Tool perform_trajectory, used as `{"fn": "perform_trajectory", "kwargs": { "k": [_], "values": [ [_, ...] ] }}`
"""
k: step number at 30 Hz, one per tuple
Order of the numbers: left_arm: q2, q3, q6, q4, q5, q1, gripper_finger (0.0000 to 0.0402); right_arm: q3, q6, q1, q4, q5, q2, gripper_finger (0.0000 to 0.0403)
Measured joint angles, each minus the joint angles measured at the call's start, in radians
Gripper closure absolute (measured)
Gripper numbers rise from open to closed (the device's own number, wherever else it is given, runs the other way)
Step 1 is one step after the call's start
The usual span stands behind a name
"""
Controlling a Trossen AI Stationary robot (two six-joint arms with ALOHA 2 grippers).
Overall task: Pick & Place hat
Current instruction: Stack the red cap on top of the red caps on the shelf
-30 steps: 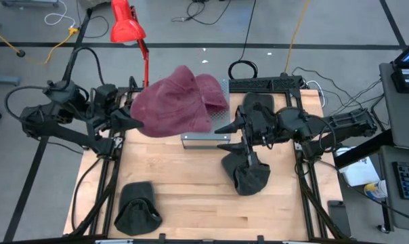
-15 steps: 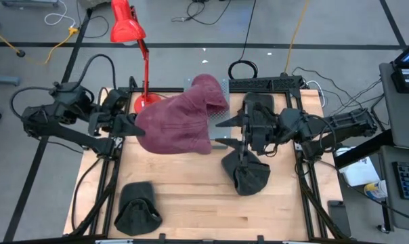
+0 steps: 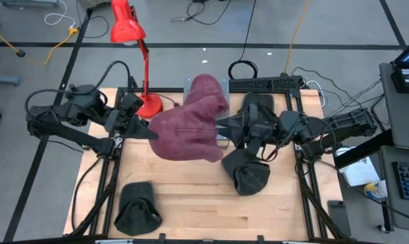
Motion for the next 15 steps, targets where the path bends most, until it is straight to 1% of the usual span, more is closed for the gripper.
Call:
{"fn": "perform_trajectory", "kwargs": {
  "k": [5,13,15],
  "values": [
    [0.029,0.0,0.005,0.015,-0.012,0.004,0.0394,0.0,-0.059,0.012,-0.047,0.004,0.001,0.0222],
    [0.05,0.0,0.004,0.008,-0.011,0.021,0.0394,0.0,-0.054,0.063,0.0,0.014,-0.001,0.0232],
    [0.05,0.0,0.005,-0.01,-0.012,0.021,0.0394,0.0,-0.057,0.083,0.023,0.039,-0.001,0.0236]
  ]
}}
